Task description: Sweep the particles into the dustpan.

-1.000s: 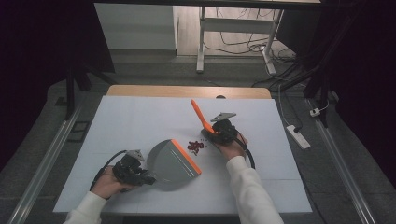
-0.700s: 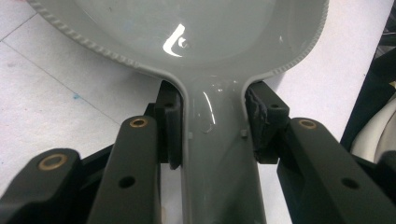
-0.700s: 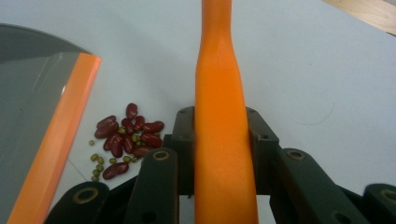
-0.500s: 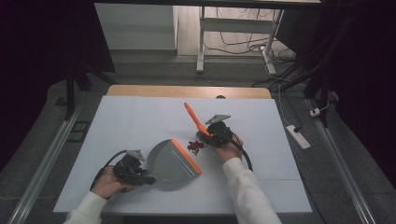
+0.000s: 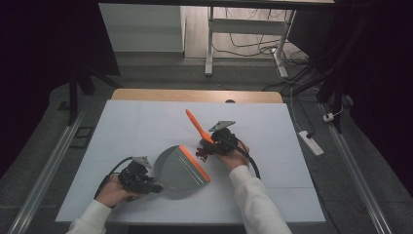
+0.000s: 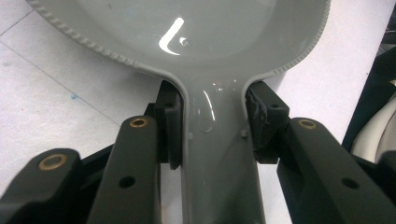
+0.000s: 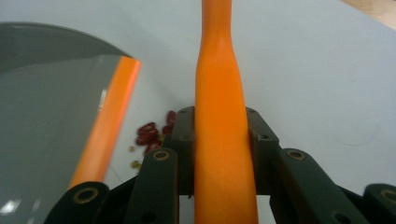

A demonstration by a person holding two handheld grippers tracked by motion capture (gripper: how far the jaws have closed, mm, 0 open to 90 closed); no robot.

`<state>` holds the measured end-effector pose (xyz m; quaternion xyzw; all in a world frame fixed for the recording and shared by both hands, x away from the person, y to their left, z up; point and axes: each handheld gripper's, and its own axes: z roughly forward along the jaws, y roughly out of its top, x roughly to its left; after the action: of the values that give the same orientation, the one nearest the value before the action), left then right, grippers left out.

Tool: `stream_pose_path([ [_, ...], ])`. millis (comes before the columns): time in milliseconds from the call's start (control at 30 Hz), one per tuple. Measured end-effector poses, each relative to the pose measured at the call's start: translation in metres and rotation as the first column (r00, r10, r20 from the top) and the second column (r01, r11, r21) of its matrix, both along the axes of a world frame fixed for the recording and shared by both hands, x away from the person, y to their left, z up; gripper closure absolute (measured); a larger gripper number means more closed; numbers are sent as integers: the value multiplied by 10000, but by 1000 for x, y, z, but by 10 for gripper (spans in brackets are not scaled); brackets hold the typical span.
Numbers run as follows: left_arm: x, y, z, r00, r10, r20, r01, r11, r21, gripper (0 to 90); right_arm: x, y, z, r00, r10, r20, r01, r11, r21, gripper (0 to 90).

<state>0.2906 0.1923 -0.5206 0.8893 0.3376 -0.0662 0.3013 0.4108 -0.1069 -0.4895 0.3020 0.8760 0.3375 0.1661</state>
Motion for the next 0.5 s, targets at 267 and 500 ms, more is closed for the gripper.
stream_pose_path([
  [267, 0, 0, 0, 10000, 7, 7, -7, 10000, 13, 620, -6, 9, -1, 9998, 198, 73, -197, 9997, -122, 705],
  [500, 0, -1, -1, 10000, -20, -15, 20, 10000, 38, 620, -9, 14, -2, 9989, 460, 79, -460, 9989, -40, 705],
])
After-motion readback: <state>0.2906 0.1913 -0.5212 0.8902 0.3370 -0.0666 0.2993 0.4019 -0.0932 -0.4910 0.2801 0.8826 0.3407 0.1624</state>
